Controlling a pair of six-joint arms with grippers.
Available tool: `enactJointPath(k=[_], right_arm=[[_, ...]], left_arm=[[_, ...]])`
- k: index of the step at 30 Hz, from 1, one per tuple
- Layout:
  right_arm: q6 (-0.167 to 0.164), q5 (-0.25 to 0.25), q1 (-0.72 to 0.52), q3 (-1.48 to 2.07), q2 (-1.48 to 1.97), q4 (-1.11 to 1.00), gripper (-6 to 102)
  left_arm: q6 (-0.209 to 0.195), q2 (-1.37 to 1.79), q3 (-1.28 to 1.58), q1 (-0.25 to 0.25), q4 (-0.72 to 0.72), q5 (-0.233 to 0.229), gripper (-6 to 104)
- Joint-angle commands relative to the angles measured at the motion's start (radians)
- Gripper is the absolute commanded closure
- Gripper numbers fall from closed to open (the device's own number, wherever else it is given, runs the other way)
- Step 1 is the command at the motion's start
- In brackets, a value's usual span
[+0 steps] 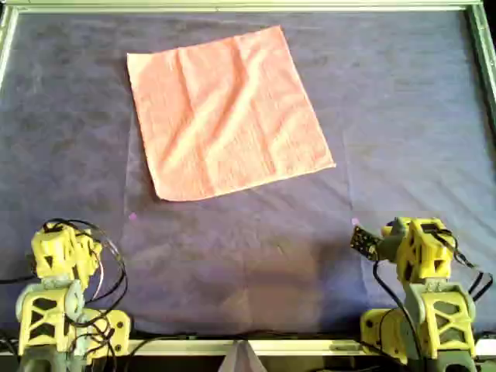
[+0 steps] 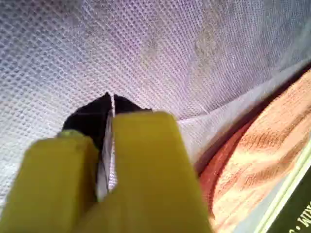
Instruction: Fold a cloth
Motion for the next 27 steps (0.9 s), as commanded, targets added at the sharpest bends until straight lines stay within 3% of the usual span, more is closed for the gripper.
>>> enactJointPath(k=[1,24,27], right_arm=[[-0.244,0.012,-0.008,0.015,0.035,-0.003,95],[-0.232,-0.003,0.005,0.014,0.04,-0.008,95],[-0.245,-0.005,0.008,0.014,0.04,-0.037,93]], left_arm=[[-0.115,-0.023,-0.017,-0.097,-0.002,-0.066,99],[-0.114,-0.02,-0.017,-0.107,-0.015,-0.051,99],[-0.114,-0.018,-0.017,-0.11,-0.031,-0.048,95]])
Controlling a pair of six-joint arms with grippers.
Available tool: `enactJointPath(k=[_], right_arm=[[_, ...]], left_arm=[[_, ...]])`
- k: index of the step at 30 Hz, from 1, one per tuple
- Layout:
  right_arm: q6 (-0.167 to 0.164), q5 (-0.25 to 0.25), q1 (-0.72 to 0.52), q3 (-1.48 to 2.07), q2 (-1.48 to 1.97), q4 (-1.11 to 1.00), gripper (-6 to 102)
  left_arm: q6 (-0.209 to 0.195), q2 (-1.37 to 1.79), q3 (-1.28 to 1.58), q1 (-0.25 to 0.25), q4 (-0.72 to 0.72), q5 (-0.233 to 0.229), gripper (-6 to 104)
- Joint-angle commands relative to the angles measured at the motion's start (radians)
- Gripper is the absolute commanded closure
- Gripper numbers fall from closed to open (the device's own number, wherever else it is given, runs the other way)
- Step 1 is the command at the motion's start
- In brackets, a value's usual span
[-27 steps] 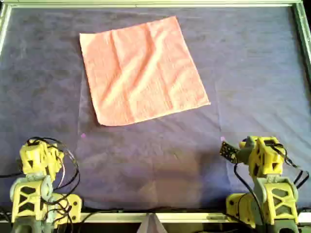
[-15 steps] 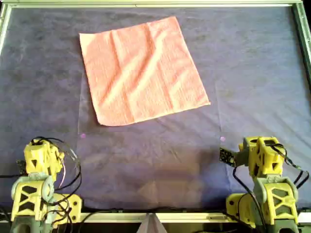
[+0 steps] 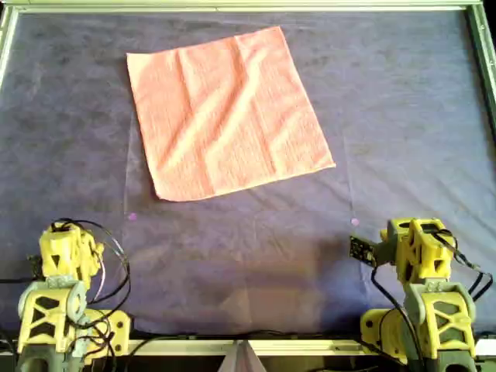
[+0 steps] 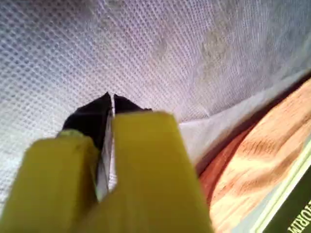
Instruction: Fold a cloth
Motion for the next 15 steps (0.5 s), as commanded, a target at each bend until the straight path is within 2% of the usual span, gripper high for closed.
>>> enactJointPath(k=[1,4,7,8,10,15], right_arm=[[-0.005,-0.005,0.008,0.014,0.04,-0.058,91],[-0.005,-0.005,0.008,0.012,0.04,-0.138,78],[-0.003,-0.005,0.008,0.014,0.04,-0.232,58],[0.008,-0.005,0.008,0.014,0.04,-0.25,52],[0.003,-0.005,0.006,0.014,0.038,-0.25,41],[0.011,-0.005,0.006,0.012,0.037,-0.261,23]], left_arm=[[-0.003,0.003,-0.017,-0.021,-0.037,0.012,92],[-0.003,0.003,-0.018,-0.021,-0.049,0.012,77],[-0.005,0.003,-0.023,-0.021,-0.049,0.012,57],[-0.005,0.003,-0.023,-0.021,-0.049,0.012,51],[-0.005,0.003,-0.028,-0.021,-0.049,0.011,40],[-0.017,0.003,-0.031,-0.023,-0.051,0.014,22]])
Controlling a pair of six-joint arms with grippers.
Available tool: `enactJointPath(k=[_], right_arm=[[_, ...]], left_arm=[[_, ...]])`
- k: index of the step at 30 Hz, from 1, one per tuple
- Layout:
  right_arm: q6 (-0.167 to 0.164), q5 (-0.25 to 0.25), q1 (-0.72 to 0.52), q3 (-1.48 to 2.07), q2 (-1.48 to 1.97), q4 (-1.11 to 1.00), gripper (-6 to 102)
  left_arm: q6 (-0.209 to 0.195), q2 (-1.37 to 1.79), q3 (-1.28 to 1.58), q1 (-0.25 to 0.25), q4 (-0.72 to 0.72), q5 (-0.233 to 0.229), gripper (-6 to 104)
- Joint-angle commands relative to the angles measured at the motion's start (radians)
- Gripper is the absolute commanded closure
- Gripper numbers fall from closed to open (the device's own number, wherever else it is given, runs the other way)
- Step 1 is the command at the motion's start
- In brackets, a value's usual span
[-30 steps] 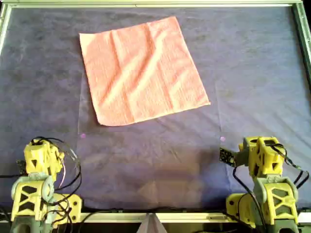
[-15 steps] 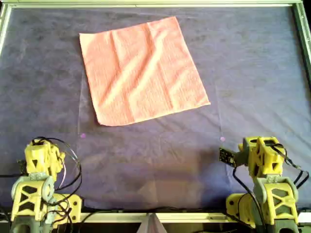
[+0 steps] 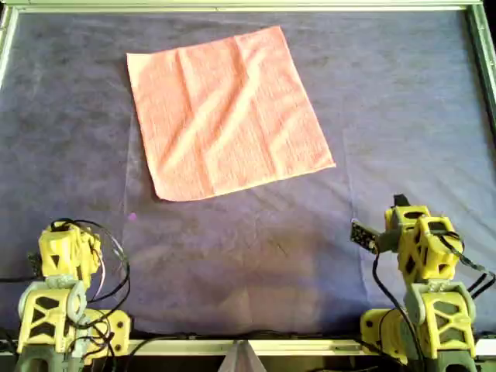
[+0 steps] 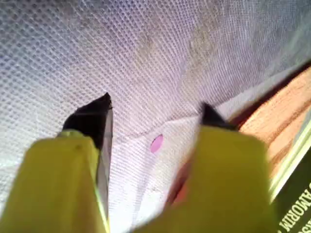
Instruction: Fold a cloth
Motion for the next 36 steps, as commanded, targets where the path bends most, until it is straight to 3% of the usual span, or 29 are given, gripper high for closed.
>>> enactJointPath(k=[1,3,5,11,13,19,25,33,36], right_arm=[[0.005,-0.005,0.006,0.012,0.037,-0.041,20],[0.005,-0.002,0.005,0.012,0.038,-0.044,18],[-0.009,-0.003,0.005,0.014,0.038,-0.044,17],[-0.014,-0.017,0.051,-0.002,0.038,-0.058,18],[-0.014,-0.044,0.094,-0.005,0.031,-0.052,18],[-0.015,-0.092,0.123,-0.043,0.026,-0.049,18],[-0.015,-0.144,0.123,-0.155,-0.046,-0.035,18],[-0.015,-0.196,0.123,-0.52,-0.715,-0.058,17],[-0.015,-0.198,0.123,-0.681,-0.994,-0.058,17]], left_arm=[[-0.008,0.003,-0.031,-0.021,-0.025,0.014,19],[-0.008,0.003,-0.04,-0.025,-0.025,0.015,16],[-0.008,0.003,-0.083,-0.063,-0.025,0.018,15],[-0.011,-0.014,-0.209,-0.324,-0.025,0.084,16],[-0.011,-0.015,-0.222,-0.373,-0.026,0.089,16],[-0.011,-0.058,-0.253,-0.38,-0.028,0.074,16],[-0.014,-0.31,-0.561,-0.383,-0.026,0.089,16],[-0.129,-0.956,-0.876,-0.397,-0.026,0.091,15],[-0.14,-1.066,-0.936,-0.419,-0.025,0.091,15]])
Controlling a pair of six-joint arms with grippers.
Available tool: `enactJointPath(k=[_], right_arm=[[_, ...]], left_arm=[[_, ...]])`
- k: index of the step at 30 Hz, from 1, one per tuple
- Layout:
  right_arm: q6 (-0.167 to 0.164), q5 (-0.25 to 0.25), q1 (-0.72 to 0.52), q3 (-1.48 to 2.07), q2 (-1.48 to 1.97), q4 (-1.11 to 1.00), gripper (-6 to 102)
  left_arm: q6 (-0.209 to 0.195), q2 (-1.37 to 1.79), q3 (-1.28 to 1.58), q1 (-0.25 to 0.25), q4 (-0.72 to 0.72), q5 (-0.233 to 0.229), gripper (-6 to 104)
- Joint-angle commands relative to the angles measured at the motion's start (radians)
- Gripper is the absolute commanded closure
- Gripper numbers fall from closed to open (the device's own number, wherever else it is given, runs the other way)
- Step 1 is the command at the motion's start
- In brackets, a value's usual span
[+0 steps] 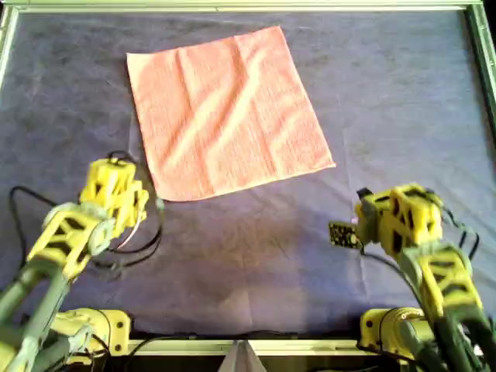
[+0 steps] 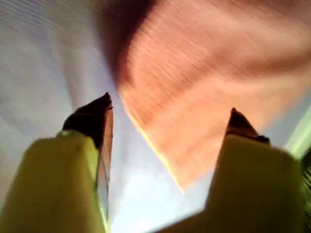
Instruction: Fold a cloth
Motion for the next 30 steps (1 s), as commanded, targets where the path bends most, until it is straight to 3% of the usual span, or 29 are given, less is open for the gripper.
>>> enactJointPath(k=[1,6,13,21,30], right_arm=[[-0.006,-0.008,-0.002,-0.25,-0.328,-0.055,17],[-0.006,-0.008,-0.002,-0.486,-0.64,-0.054,17],[-0.006,-0.009,-0.002,-0.663,-0.842,-0.054,17],[-0.005,-0.009,-0.002,-0.696,-0.867,-0.054,17],[-0.005,-0.009,0.003,-0.698,-0.867,-0.054,17]], left_arm=[[-0.012,-0.097,-0.126,-0.052,-0.018,0.003,15],[-0.014,-0.13,-0.135,-0.118,-0.018,0.003,15],[-0.012,-0.167,-0.166,-0.12,-0.02,0.003,15],[-0.008,-0.437,-0.311,-0.107,-0.02,0.003,15],[0.002,-0.532,-0.426,-0.104,-0.02,0.002,15]])
